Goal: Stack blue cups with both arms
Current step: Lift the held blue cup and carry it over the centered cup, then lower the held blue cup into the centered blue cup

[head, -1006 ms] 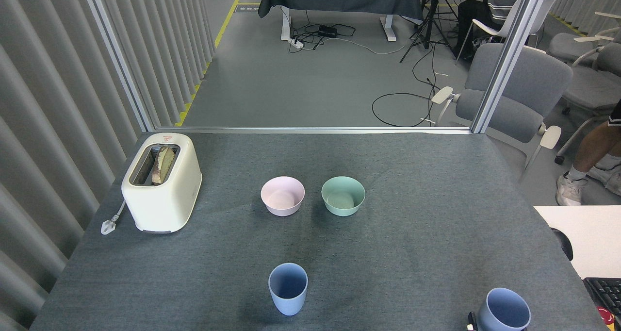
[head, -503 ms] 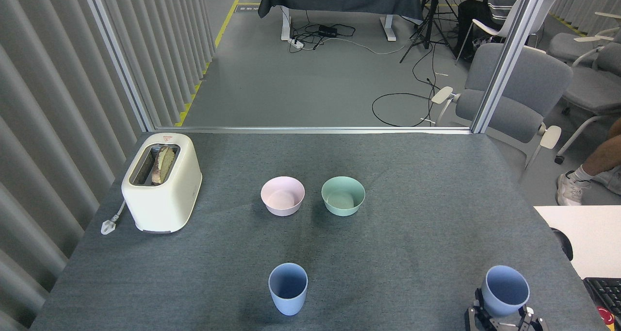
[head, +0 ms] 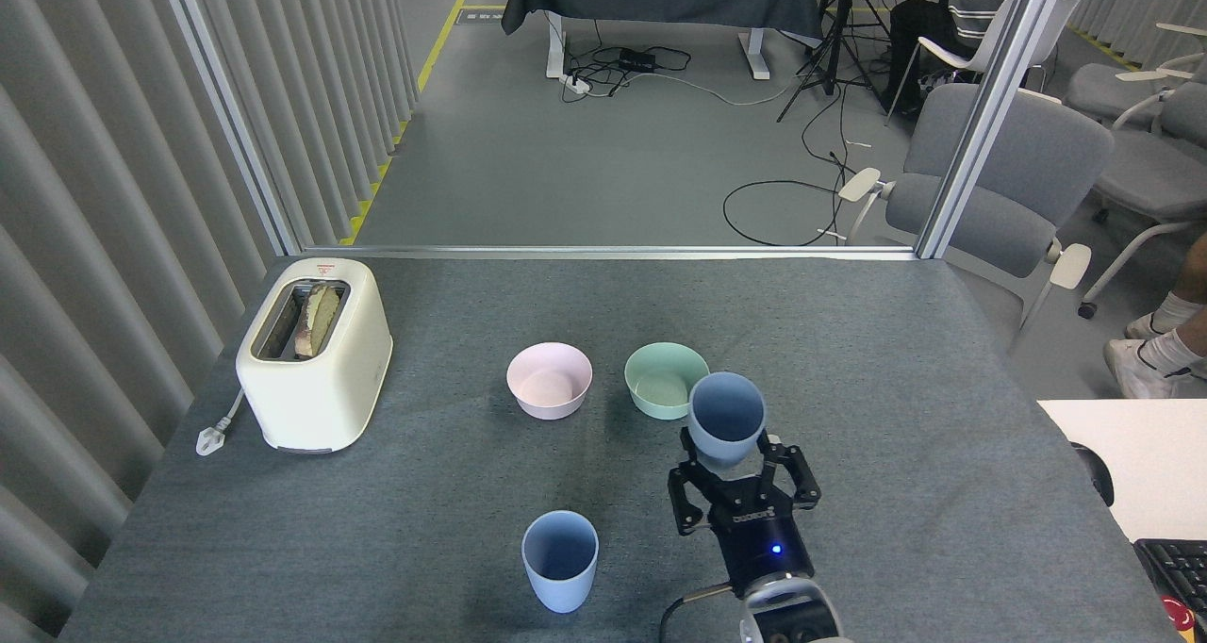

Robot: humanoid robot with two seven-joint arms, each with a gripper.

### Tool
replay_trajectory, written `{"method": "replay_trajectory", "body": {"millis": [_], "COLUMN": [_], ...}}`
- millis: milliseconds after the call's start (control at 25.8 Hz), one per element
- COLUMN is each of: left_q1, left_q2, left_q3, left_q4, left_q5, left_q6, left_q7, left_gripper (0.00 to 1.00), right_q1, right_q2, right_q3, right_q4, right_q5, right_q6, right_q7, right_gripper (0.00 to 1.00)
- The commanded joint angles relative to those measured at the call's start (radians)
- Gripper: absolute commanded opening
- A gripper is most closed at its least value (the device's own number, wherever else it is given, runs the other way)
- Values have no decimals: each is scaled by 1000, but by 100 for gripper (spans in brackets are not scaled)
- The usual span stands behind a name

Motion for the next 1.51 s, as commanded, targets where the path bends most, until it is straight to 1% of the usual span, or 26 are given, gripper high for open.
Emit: {"method": "replay_trajectory", "body": {"millis": [0,155,271,387,581,852,1045,1471], "left_q1": [1,-6,-7,-7,-7,-7,-9,-9], "left_q2": [0,-1,-1,0,0,0,0,0], "left_q3": [7,8,8,8,10,8,8,10], "left_q4": [2,16,16,16,16,18,18,19], "left_q5": [1,1,1,1,1,1,1,1], "left_q6": [0,0,0,0,0,-1,-1,-1], "left_q7": [0,0,0,0,0,0,0,0], "left_gripper": [100,100,100,100,100,100,100,100], "right_q1": [16,74,114,127,148,173,173,168], "right_q2": [61,75,100,103,114,110,114,114], "right_q3": [86,186,203,229,241,238,237,235], "right_q4": [-51,-115,-146,-149,-143,-131,-124,-89], "right_q5": [10,50,70,93,97,96,93,90], "right_q6": [1,0,-8,-23,-23,-25,-23,-23], "right_q7": [4,4,4,4,10,18,45,51], "right_gripper": [68,68,68,68,68,68,68,69]}}
